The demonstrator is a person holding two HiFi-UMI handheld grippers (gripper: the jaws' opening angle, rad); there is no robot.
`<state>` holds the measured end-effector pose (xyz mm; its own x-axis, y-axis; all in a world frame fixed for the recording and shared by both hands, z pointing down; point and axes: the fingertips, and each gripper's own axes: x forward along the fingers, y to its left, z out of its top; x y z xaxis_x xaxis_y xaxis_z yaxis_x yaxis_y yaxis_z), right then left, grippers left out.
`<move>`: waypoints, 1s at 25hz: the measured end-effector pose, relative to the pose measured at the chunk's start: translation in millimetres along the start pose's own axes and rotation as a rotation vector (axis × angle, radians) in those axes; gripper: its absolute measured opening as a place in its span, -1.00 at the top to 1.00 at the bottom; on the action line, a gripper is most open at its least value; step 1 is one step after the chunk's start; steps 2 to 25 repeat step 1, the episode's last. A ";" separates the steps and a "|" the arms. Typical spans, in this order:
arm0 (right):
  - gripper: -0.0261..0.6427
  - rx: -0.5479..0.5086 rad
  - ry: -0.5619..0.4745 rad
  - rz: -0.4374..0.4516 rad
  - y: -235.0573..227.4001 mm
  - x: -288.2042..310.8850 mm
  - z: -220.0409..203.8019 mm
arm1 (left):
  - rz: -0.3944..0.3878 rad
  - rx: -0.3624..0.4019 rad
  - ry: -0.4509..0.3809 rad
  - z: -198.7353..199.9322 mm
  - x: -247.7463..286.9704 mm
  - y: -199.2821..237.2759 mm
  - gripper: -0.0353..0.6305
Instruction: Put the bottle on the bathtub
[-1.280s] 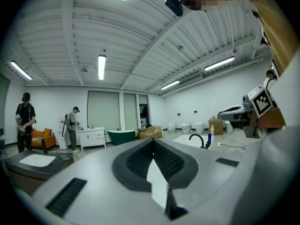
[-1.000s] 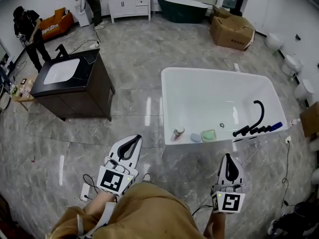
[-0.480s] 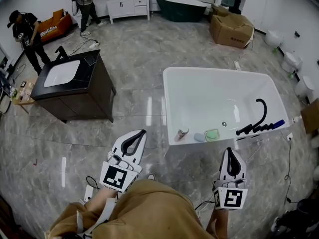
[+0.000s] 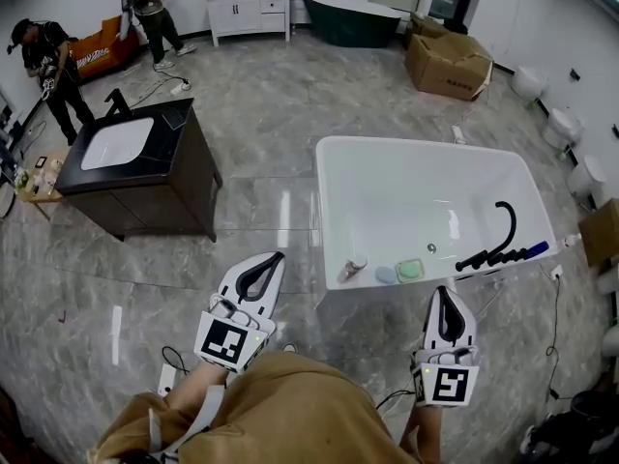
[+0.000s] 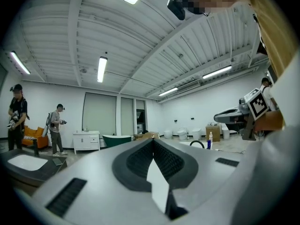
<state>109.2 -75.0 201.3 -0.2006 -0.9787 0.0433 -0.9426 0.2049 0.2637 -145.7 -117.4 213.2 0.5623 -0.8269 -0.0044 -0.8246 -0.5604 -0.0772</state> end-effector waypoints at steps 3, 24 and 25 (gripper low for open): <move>0.90 -0.003 -0.003 0.004 2.3 2.2 0.4 | 0.002 -0.002 0.001 -1.7 0.2 3.3 0.87; 0.90 -0.003 -0.003 0.004 2.3 2.2 0.4 | 0.002 -0.002 0.001 -1.7 0.2 3.3 0.87; 0.90 -0.003 -0.003 0.004 2.3 2.2 0.4 | 0.002 -0.002 0.001 -1.7 0.2 3.3 0.87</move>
